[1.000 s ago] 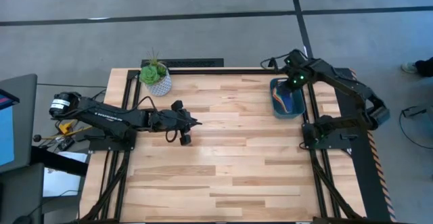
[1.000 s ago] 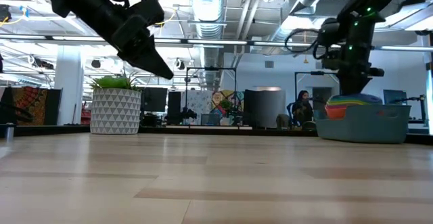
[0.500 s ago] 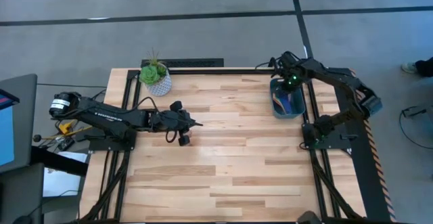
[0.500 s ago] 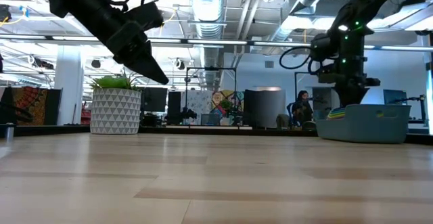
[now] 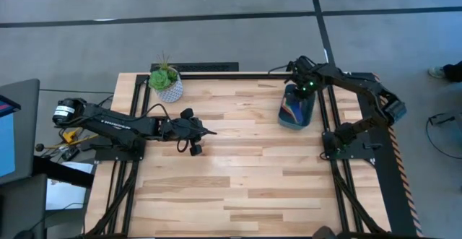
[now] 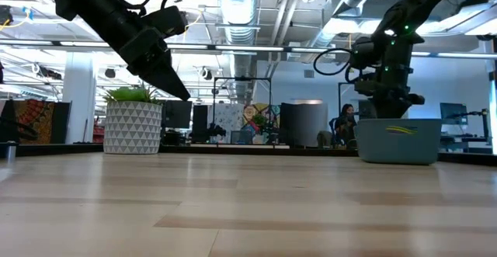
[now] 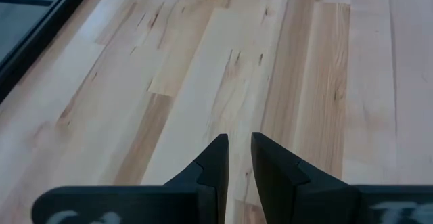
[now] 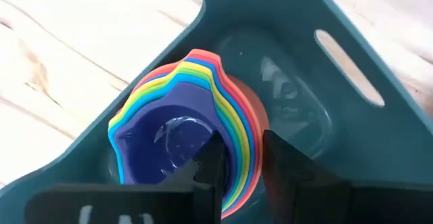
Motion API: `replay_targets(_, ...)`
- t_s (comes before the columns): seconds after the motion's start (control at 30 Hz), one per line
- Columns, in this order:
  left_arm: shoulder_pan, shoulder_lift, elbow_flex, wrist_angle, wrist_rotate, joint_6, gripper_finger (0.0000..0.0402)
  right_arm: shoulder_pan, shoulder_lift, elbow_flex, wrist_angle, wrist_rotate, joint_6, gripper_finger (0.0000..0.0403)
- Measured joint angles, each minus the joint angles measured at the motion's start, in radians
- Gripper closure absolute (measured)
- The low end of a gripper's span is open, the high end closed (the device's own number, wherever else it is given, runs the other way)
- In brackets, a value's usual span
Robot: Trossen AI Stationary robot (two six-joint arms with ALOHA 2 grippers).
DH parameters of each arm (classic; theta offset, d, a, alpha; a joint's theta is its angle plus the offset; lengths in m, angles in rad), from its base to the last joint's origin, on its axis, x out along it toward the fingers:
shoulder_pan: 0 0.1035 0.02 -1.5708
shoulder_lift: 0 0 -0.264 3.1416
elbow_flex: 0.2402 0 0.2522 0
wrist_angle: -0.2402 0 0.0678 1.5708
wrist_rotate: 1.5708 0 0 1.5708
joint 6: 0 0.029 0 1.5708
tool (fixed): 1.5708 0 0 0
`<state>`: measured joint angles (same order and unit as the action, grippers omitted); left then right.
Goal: Nest measuring cups in basket
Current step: Put the nested measuring cups into the blue bin
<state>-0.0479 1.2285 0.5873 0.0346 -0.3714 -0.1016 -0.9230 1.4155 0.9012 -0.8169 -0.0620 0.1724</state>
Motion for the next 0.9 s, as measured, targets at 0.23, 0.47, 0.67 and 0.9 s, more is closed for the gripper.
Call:
replay_targets(0.23, 0.0, 0.0, 0.0, 0.0, 0.0, -0.008, 0.0347, -0.027, -0.001, 0.0, -0.069, 0.019, 0.054, 0.0311)
replay_targets(0.47, 0.0, 0.0, 0.0, -0.001, 0.0, -0.015, 0.0347, -0.041, -0.001, 0.0, -0.078, 0.031, 0.126, 0.0311)
replay_targets(0.67, -0.002, 0.0, 0.0, -0.011, 0.001, -0.015, 0.0347, -0.041, -0.001, 0.0, -0.079, 0.061, 0.126, 0.029)
replay_targets(0.9, -0.002, 0.0, 0.0, -0.023, 0.002, -0.019, 0.0347, -0.04, -0.001, 0.0, -0.082, 0.181, 0.131, 0.0212)
